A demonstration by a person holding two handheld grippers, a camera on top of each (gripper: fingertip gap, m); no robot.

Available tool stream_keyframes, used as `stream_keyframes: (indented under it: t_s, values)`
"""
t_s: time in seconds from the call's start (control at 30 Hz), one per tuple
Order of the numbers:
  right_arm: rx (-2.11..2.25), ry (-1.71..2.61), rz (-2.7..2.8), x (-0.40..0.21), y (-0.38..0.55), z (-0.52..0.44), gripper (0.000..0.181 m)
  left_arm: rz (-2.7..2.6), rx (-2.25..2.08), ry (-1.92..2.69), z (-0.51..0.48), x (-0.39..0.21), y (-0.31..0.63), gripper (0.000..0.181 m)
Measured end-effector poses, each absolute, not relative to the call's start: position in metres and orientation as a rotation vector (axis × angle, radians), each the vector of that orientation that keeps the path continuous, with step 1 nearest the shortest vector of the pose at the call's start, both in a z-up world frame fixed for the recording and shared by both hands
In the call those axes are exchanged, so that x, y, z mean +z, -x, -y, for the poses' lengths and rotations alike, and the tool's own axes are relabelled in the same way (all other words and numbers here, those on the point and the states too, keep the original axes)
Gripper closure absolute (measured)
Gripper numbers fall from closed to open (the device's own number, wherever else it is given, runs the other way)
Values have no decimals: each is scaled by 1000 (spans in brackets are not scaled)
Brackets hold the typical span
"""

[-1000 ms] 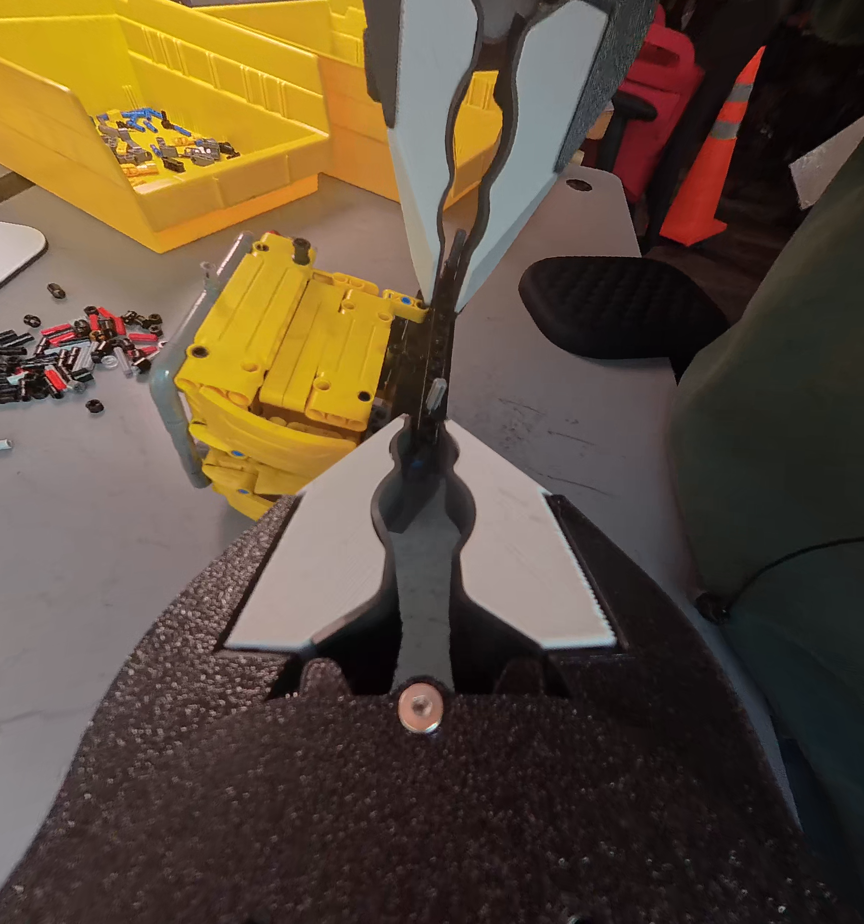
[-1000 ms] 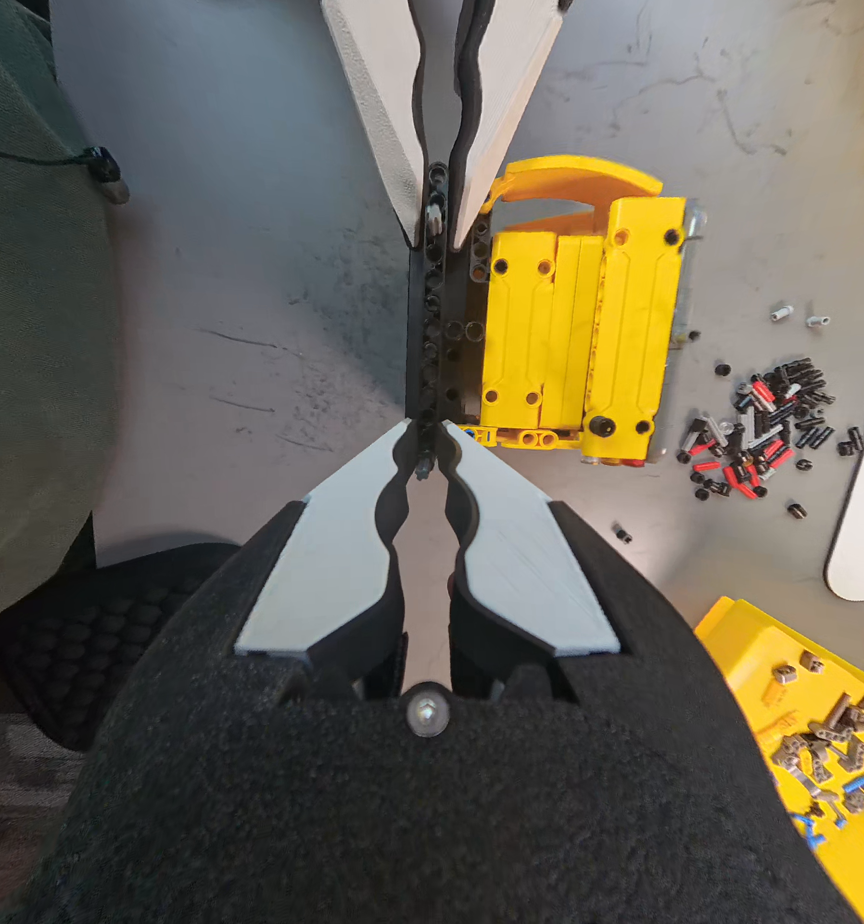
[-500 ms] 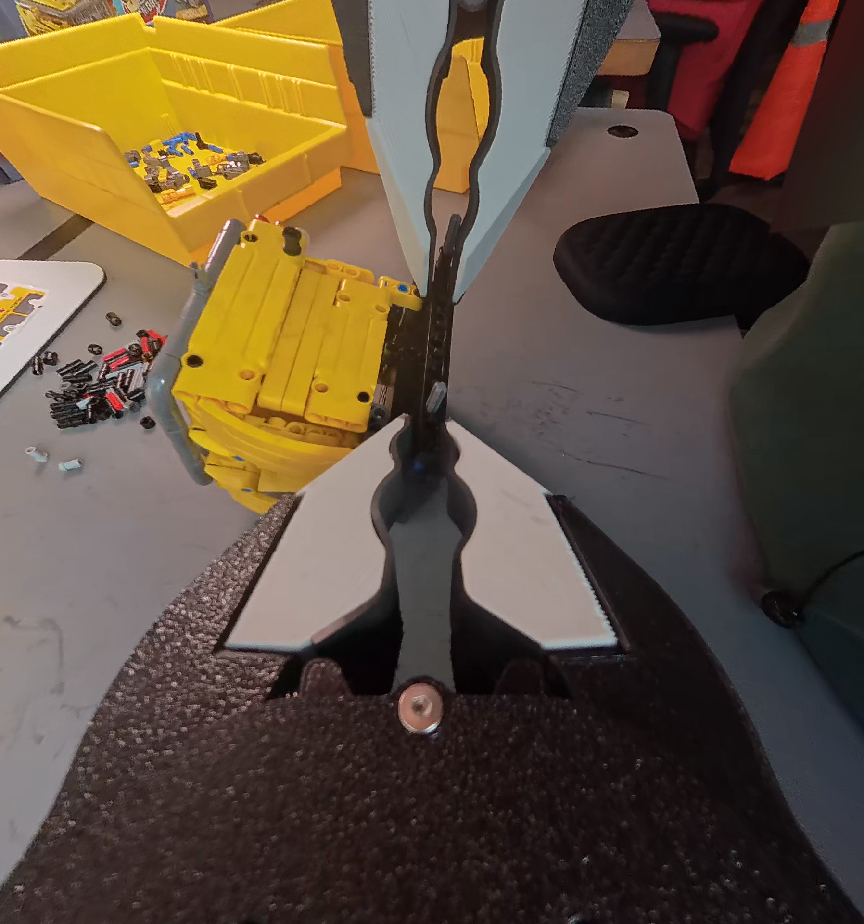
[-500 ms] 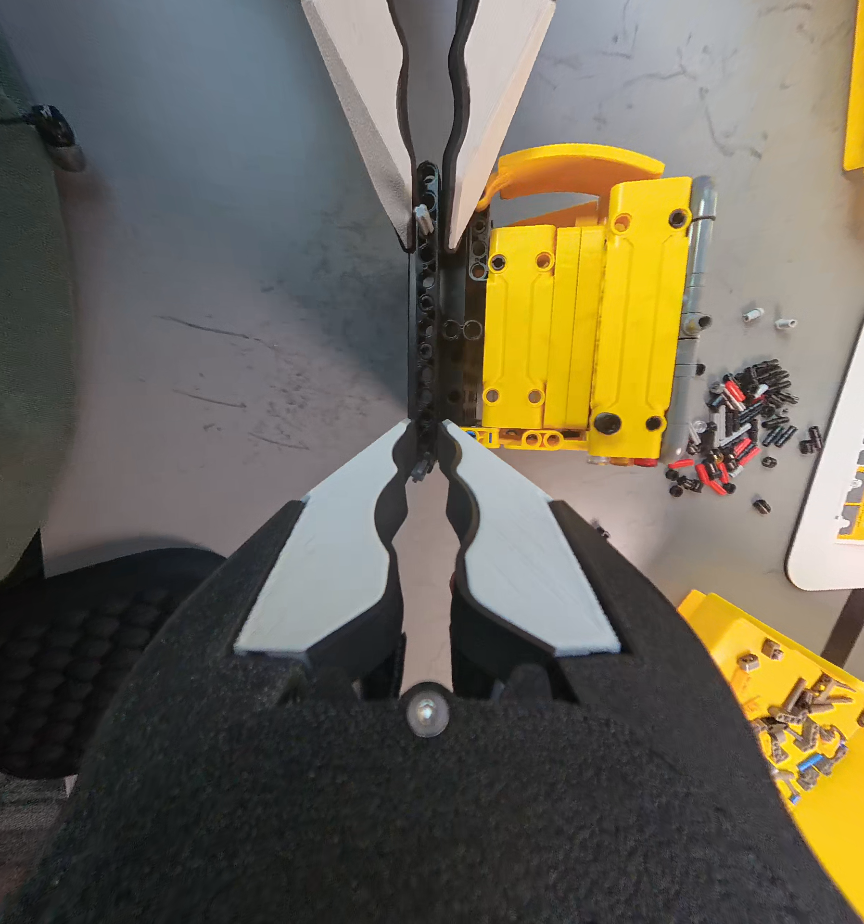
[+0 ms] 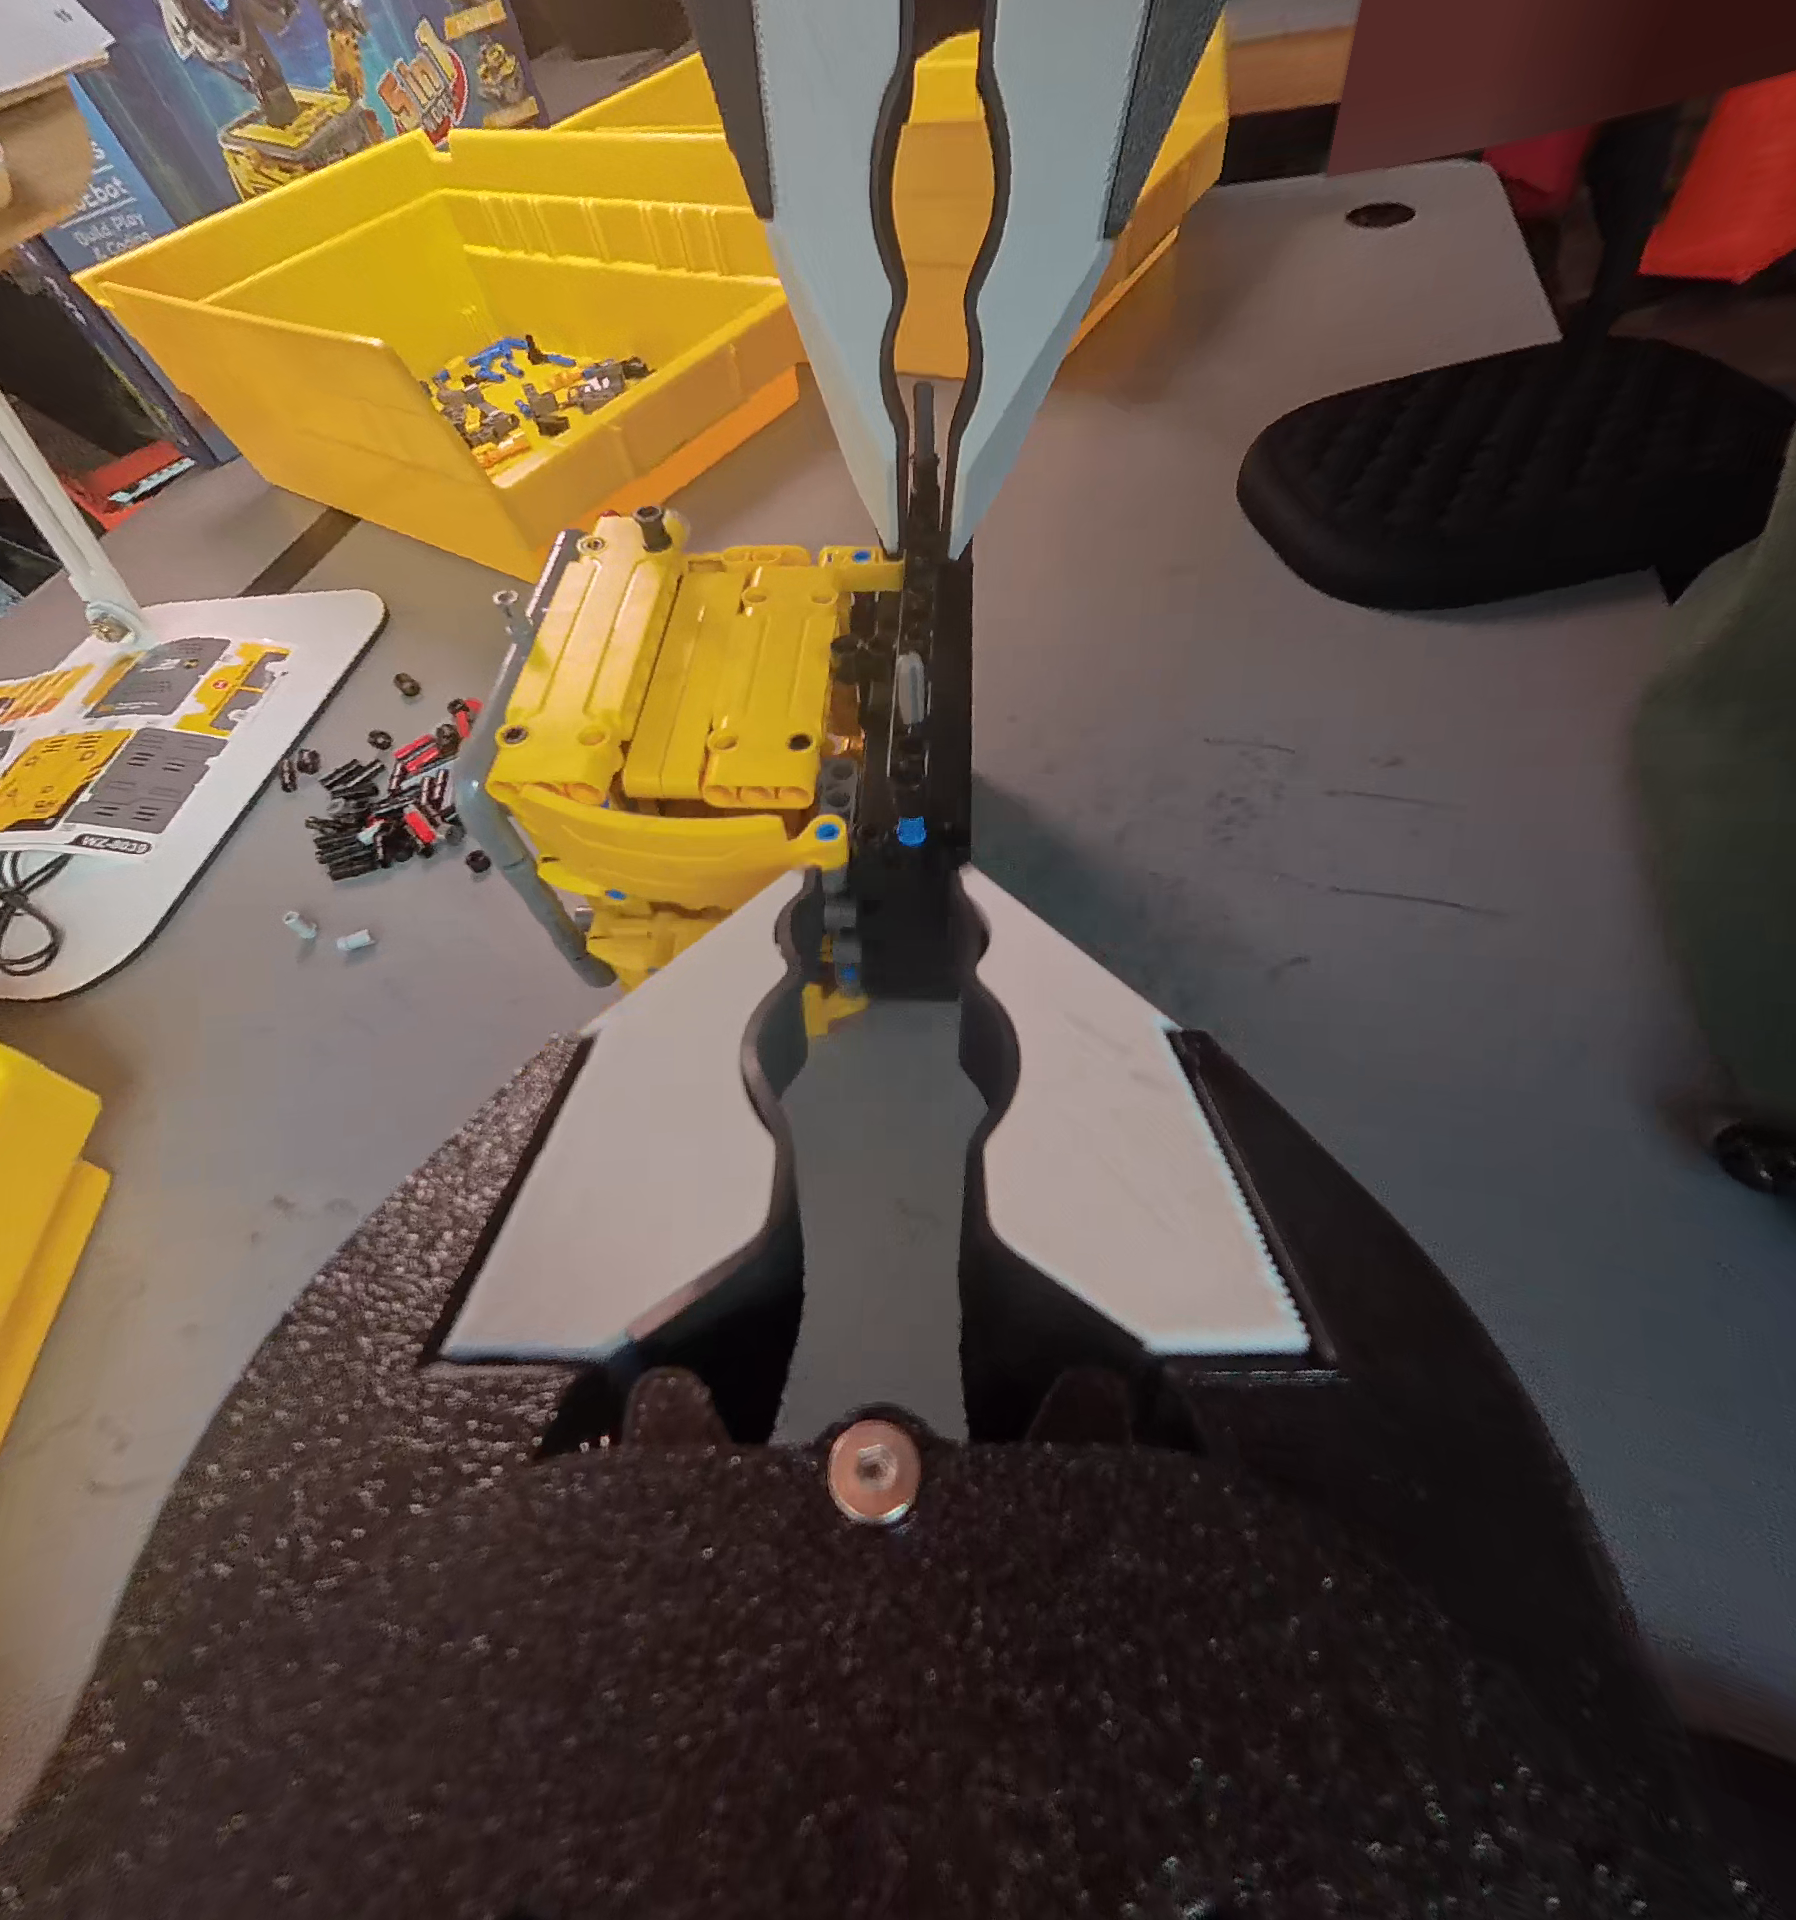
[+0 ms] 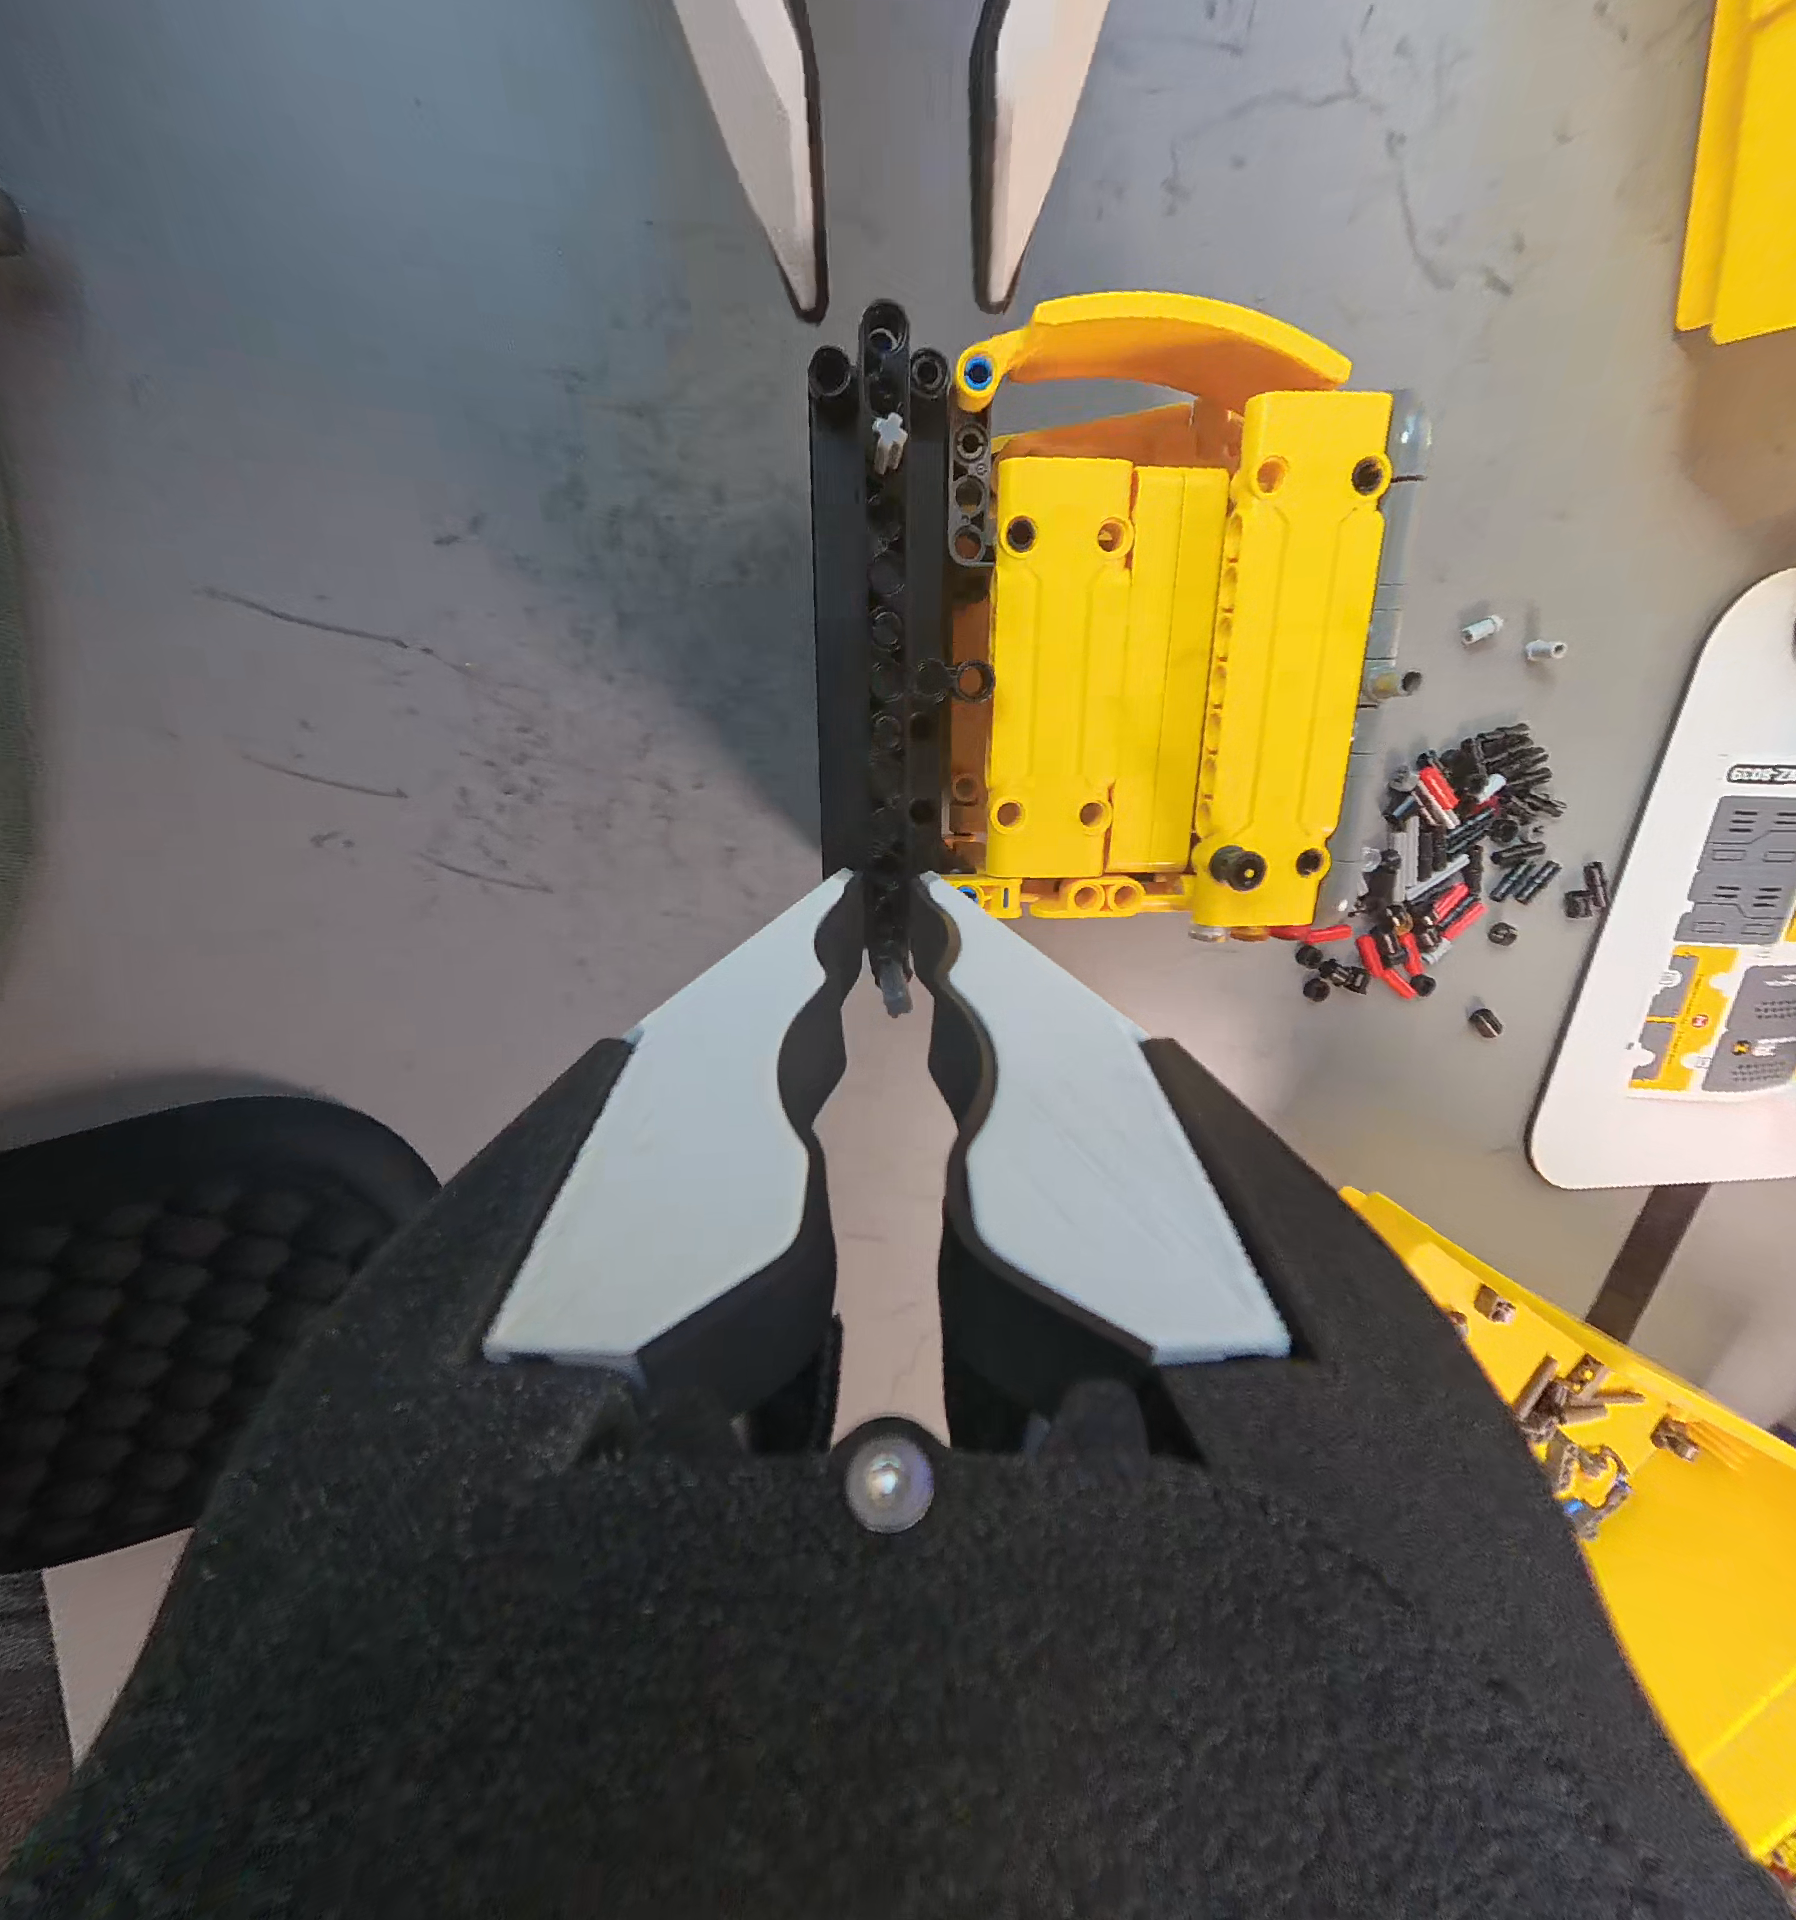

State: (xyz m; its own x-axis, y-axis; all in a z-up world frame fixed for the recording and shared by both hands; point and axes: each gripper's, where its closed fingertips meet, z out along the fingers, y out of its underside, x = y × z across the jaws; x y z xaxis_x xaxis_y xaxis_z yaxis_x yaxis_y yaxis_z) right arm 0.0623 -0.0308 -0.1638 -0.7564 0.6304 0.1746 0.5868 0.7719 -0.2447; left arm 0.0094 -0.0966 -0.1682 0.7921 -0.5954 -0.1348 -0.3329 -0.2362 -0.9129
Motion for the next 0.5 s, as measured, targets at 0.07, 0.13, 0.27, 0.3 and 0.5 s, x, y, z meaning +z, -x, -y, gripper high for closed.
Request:
stream_keyframes:
  t_s: [0.07,0.13,0.27,0.3,0.5]
  values:
    - [255,950,2715,-163,-62,30,171,-722,-283,1898,99,-177,-5,155]
    - [274,941,2700,-157,-60,33,167,-714,-319,1964,100,-190,-5,150]
    - [423,872,2644,-143,-41,62,163,-685,-341,2025,92,-209,-12,130]
    - [441,850,2634,-143,-36,69,164,-673,-337,2045,90,-212,-13,123]
    - [455,809,2657,-155,-16,89,165,-561,-266,2052,79,-209,-18,139]
